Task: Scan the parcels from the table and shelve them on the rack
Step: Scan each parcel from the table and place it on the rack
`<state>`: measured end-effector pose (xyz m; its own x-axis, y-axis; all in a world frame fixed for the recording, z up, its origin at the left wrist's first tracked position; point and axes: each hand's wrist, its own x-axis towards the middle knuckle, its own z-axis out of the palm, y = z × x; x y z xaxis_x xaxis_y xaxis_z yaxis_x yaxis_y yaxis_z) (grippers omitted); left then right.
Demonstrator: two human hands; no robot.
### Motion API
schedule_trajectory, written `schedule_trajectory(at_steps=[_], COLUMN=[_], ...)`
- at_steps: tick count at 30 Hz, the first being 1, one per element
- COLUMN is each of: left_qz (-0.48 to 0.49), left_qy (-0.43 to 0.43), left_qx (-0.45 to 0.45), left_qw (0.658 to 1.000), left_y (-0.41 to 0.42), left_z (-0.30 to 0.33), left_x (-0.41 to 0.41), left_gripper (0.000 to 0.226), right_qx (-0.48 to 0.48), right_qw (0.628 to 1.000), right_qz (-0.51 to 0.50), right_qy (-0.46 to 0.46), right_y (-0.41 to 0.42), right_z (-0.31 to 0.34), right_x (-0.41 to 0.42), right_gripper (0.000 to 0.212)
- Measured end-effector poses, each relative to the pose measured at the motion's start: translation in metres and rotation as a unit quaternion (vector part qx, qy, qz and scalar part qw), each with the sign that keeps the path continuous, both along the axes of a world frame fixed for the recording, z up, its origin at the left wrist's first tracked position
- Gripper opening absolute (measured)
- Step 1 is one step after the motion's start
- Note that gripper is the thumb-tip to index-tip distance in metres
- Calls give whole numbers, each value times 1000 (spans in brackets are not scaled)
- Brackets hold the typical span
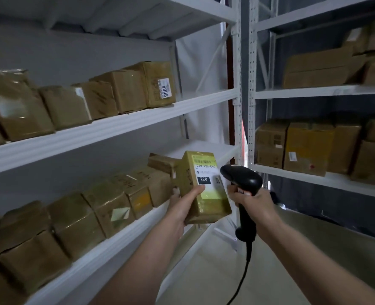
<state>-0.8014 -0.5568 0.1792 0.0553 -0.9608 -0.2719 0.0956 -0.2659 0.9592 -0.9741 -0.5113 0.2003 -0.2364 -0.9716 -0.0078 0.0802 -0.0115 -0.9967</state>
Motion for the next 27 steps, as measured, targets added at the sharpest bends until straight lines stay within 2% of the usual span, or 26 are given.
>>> schedule_trajectory(at_steps=[4,6,8,10,15,20,23,27], left_qz=[38,41,27,-2,-30,-5,28,61], left_qy=[43,38,24,19,6,-57,-89,-201], left_qx=[2,11,11,8,-15,-39,-46,-43], left_qw=[998,998,999,1000,999,998,995,977], left_y=[-21,-32,-44,-56,-98,-154,-195,-249], left_z=[-6,-8,-10,-11,-12,-12,-5,4], left_x=[-43,-63,-80,-95,-129,-138,-132,-129], left_gripper=[92,106,110,105,70,78,74,72], right_qx=[0,0,-8,-14,-6,7,2,14], right_qw=[1000,1000,1000,1000,1000,1000,1000,999], right_qz=[12,12,4,-6,-12,-10,3,6], right_qy=[-8,-5,-3,-3,-9,-12,-17,-46], right_y=[-16,-24,-34,-45,-83,-150,-197,-255], right_z=[-5,-8,-8,-9,-13,-18,-18,-23], right_x=[-24,-34,-46,-59,-88,-97,-89,-77], right_gripper=[20,22,25,27,29,25,27,26])
